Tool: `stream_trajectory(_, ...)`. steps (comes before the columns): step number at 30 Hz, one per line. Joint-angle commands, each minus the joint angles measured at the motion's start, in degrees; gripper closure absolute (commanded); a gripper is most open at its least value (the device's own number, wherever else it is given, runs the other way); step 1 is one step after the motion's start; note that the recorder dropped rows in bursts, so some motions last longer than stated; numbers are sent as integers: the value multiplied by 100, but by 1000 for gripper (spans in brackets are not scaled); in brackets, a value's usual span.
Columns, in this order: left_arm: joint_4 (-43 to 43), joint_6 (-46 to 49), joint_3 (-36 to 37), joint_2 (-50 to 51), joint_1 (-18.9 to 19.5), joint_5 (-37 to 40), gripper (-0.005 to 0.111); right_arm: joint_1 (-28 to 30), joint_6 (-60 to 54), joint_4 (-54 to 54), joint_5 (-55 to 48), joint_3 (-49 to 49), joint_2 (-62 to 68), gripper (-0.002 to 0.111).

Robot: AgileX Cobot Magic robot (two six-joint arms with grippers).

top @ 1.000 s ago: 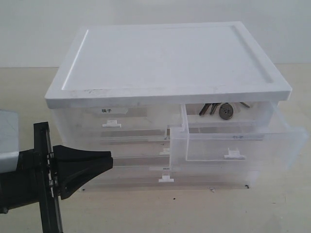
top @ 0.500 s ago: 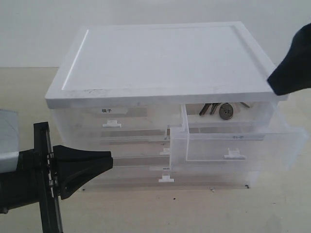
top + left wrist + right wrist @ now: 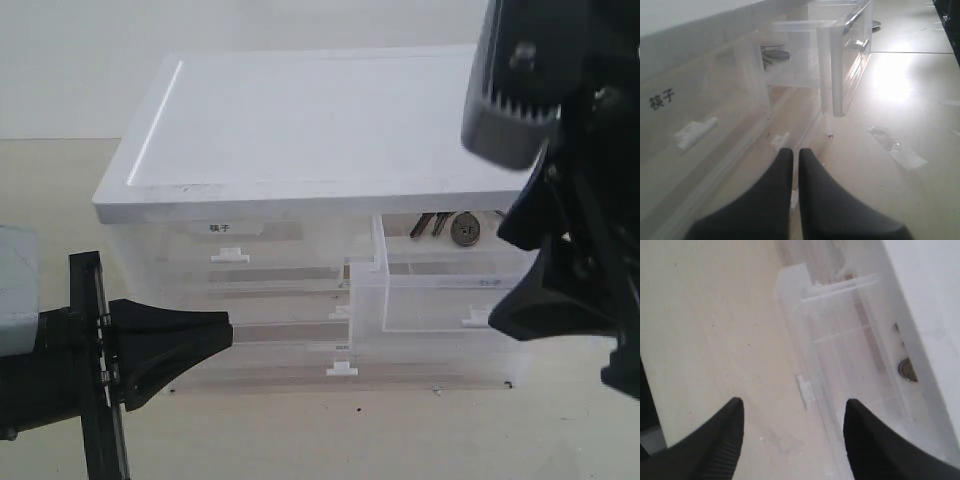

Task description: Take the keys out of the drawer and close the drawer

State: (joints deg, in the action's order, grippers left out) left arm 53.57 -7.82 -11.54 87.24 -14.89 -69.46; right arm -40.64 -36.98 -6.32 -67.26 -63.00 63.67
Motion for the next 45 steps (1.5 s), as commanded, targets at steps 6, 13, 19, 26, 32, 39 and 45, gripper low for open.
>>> stream_trajectory(6, 21, -25, -14, 8, -29, -50, 102, -274, 124, 961, 1116, 775, 104, 55)
stream_trajectory(13, 21, -25, -14, 8, -29, -50, 102, -274, 323, 1586, 1432, 988, 118, 55)
stream_trajectory(19, 21, -25, -14, 8, -29, -50, 102, -302, 190, 1571, 1361, 1239, 106, 90)
stream_trajectory(26, 21, -25, -14, 8, -29, -50, 102, -985, -205, 1591, 853, 1235, 94, 108)
stream_trajectory(32, 21, -25, -14, 8, -29, -50, 102, -1139, -585, 1924, 242, 1224, -87, 108)
stream_trajectory(39, 21, -25, -14, 8, -29, -50, 102, -1139, -575, 1682, 416, 1233, -577, 108)
stream_trajectory(45, 21, -25, -14, 8, -29, -50, 102, -1139, -502, 1282, 291, 1233, -577, 89)
